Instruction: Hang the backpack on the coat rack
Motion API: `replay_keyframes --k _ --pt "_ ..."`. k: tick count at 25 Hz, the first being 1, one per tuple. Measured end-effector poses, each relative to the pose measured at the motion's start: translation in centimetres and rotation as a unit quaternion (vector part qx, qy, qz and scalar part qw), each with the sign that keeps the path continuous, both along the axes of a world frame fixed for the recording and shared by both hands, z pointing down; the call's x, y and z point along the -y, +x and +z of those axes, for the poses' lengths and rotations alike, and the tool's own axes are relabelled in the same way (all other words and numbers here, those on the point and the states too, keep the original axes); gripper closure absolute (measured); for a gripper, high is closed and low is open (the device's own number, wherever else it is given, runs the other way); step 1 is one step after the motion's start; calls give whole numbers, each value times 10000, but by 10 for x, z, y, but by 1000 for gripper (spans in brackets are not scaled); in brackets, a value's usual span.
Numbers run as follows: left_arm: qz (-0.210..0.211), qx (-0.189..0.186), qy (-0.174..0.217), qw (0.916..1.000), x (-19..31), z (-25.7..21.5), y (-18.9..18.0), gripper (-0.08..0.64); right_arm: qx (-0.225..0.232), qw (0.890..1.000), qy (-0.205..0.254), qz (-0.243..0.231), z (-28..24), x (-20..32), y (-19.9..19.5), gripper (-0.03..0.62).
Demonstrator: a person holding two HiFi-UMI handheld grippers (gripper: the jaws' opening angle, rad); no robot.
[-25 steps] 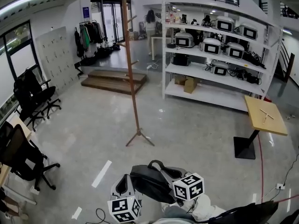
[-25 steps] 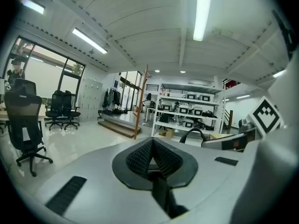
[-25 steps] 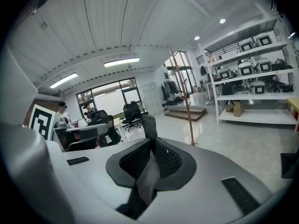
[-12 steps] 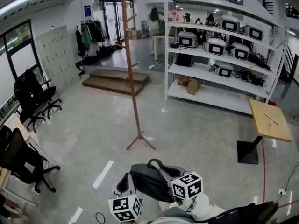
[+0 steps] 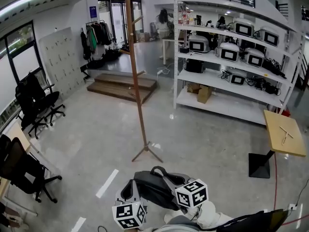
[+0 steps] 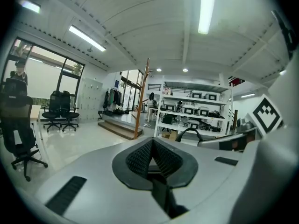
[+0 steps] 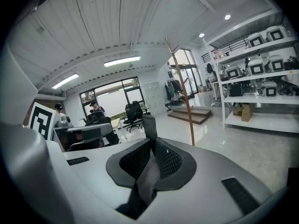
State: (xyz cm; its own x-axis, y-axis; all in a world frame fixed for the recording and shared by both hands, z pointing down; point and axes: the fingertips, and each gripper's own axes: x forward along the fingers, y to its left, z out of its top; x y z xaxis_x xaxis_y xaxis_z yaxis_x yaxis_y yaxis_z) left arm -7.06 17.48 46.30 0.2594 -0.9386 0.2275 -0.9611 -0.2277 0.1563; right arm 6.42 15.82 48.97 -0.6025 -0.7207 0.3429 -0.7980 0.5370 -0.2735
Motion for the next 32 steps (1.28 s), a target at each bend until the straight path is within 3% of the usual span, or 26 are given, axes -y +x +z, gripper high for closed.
replay_keyframes --k 17,32 --pt "-15 -22 -58 10000 94 11 26 558 -17 9992 -55 -398 10 84 4 555" --pt "-38 165 -110 9998 141 17 28 558 25 9995 -64 -324 16 130 19 555"
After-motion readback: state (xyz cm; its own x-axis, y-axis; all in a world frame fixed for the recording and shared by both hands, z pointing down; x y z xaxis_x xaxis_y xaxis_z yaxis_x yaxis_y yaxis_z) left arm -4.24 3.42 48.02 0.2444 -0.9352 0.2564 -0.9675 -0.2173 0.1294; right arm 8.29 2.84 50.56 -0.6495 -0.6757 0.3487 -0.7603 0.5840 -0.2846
